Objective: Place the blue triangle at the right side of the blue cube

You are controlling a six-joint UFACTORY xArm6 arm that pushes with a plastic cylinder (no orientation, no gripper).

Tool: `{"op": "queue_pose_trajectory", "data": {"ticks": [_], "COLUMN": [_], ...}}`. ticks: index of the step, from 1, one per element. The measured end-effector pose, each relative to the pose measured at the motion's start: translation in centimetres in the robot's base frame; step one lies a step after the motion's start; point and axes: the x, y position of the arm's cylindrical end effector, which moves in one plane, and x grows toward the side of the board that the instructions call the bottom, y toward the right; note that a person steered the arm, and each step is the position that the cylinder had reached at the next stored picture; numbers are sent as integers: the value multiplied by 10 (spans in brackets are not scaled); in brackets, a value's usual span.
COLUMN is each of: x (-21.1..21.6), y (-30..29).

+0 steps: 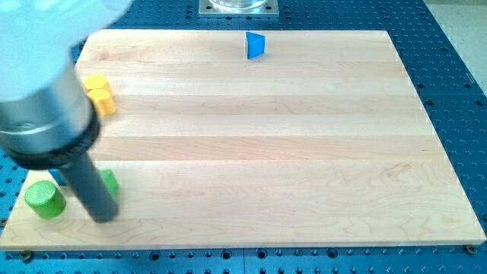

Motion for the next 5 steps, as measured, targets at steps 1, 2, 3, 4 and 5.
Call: {"op": "queue_pose_trajectory", "data": {"ticks": [1, 2, 3, 4, 5], "x": [-4, -85, -191, -290, -346], "y": [85, 183, 272, 287, 243]}}
